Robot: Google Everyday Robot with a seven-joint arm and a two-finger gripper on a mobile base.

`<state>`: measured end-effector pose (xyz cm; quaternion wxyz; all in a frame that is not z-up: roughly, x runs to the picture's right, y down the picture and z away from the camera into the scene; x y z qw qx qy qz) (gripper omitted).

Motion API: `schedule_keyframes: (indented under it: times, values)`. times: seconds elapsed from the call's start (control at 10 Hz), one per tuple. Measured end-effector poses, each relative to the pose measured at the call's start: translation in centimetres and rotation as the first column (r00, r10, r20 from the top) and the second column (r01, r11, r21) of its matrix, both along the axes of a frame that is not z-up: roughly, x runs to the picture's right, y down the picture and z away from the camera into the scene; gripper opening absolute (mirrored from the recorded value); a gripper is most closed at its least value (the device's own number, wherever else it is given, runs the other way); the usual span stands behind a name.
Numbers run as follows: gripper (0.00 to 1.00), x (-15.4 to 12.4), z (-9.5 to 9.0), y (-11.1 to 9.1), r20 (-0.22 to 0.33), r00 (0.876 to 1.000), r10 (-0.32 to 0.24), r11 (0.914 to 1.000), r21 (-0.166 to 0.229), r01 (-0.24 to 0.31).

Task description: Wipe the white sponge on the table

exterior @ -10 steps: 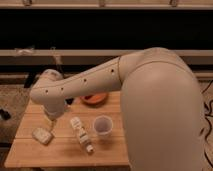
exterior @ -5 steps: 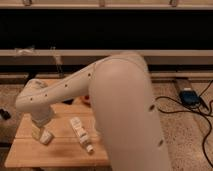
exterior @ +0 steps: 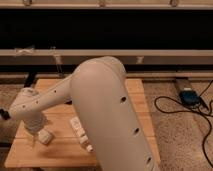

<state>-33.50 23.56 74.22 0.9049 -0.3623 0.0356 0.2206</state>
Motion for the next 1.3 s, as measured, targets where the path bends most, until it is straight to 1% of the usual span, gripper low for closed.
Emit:
schedule_keyframes:
  times: [0.3, 0.5, 0.7, 0.9, 1.0, 1.1, 1.3]
  values:
    - [0.80, 0.0, 1.2, 1.2, -0.019, 0.999, -0.033, 0.9993, -0.018, 0.033]
    - [0.80, -0.1, 2.2, 2.0, -0.032, 0.998, -0.054, 0.9979, -0.038, 0.053]
    - [0.80, 0.1, 3.2, 2.3, -0.048, 0.997, -0.065, 0.9966, -0.055, 0.062]
    - [0.79, 0.1, 3.6, 2.5, -0.058, 0.995, -0.078, 0.9950, -0.067, 0.074]
    - [0.75, 0.2, 3.8, 2.6, -0.065, 0.994, -0.084, 0.9943, -0.072, 0.079]
    - [0.62, 0.2, 3.9, 2.7, -0.072, 0.993, -0.092, 0.9932, -0.078, 0.086]
    - [0.45, 0.5, 4.0, 2.5, -0.081, 0.992, -0.095, 0.9928, -0.081, 0.089]
